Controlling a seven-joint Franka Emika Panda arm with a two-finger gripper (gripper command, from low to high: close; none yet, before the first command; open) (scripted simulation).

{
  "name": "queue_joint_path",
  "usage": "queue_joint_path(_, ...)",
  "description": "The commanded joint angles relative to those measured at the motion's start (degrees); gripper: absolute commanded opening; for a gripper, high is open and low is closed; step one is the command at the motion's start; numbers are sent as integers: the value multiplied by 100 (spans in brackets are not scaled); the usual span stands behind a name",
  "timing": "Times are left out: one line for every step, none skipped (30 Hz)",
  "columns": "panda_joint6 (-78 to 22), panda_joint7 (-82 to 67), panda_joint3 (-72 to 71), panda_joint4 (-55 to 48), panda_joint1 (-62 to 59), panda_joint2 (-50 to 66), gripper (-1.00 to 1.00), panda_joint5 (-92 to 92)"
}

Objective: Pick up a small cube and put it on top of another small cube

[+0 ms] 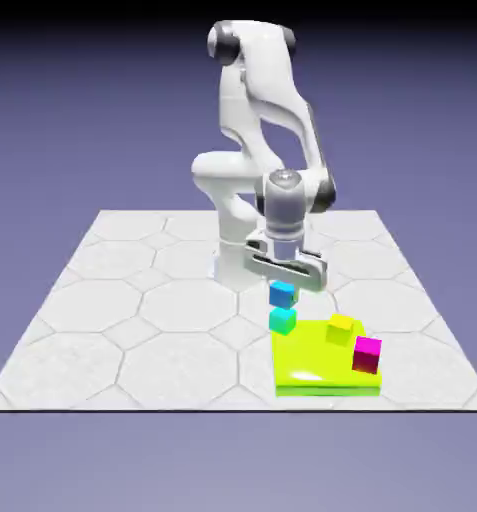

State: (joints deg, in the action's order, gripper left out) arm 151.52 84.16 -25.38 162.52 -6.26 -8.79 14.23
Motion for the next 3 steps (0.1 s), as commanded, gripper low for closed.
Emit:
queue_joint_path(-4, 2, 0, 0, -1, 0, 100, -3)
queue_joint_path(-4, 2, 0, 0, -1, 0, 100, -3)
queue_joint_path(-249, -34, 21, -42, 5, -207, 100, 39)
